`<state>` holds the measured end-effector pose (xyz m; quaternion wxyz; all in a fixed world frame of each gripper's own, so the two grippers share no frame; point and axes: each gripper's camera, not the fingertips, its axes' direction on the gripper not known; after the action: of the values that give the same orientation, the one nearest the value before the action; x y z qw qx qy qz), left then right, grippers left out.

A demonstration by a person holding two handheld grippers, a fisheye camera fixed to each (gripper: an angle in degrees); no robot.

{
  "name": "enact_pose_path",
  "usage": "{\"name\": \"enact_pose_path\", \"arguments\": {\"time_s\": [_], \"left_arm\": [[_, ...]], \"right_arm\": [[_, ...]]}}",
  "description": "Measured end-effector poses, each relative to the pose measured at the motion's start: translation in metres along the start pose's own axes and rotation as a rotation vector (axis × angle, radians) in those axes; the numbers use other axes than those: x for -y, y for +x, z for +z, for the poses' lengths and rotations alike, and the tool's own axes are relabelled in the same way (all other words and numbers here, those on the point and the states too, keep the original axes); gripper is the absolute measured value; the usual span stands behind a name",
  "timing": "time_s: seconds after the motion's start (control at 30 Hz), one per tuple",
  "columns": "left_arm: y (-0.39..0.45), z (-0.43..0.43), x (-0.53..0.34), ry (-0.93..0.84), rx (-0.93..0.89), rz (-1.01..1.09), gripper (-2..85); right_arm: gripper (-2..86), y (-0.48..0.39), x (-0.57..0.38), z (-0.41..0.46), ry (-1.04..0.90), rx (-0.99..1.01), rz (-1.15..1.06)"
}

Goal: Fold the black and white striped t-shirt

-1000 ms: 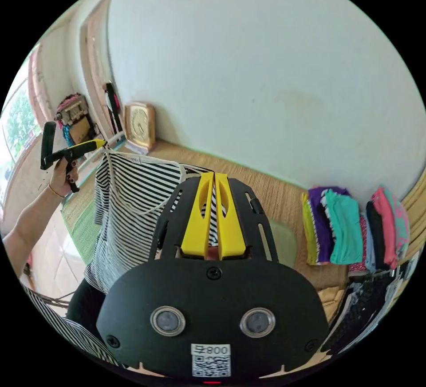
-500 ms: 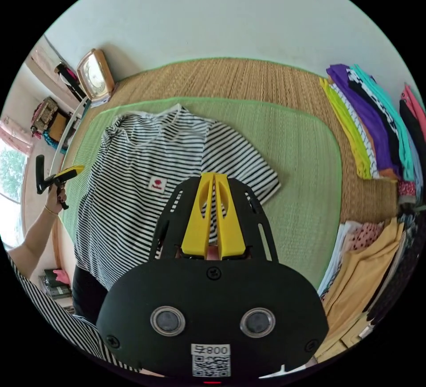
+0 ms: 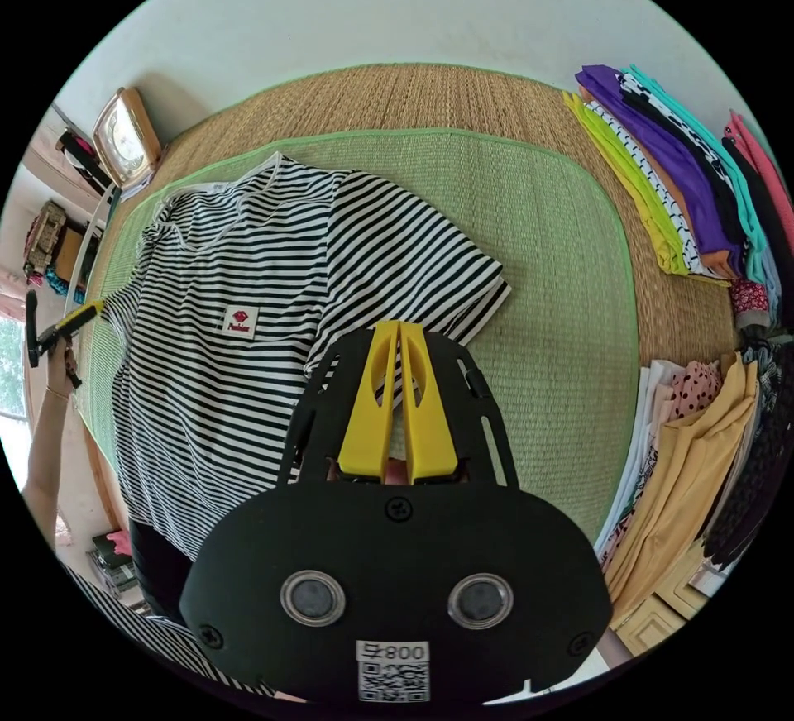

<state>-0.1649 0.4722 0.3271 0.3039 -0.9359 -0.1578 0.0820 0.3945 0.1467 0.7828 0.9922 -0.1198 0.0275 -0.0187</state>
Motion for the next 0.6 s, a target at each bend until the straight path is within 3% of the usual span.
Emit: {"name": "enact_pose_path", "arguments": {"time_s": [0.23, 0.43, 0.6], "left_arm": [[-0.058, -0.047, 0.04, 0.13, 0.048, -0.256, 0.3], [-0.012, -0.019, 0.058, 0.03, -0.034, -0.101, 0.2], [-0.014, -0.006, 0.07, -0.036, -0.043, -0.121, 0.2]], "right_arm": [[-0.5, 0.035, 0.028, -0.016, 0.003, -0.007, 0.0], [-0.6, 0.072, 0.055, -0.037, 0.0, -0.019, -0.019], [-0.5, 0.126, 0.088, -0.052, -0.054, 0.02, 0.027]]}}
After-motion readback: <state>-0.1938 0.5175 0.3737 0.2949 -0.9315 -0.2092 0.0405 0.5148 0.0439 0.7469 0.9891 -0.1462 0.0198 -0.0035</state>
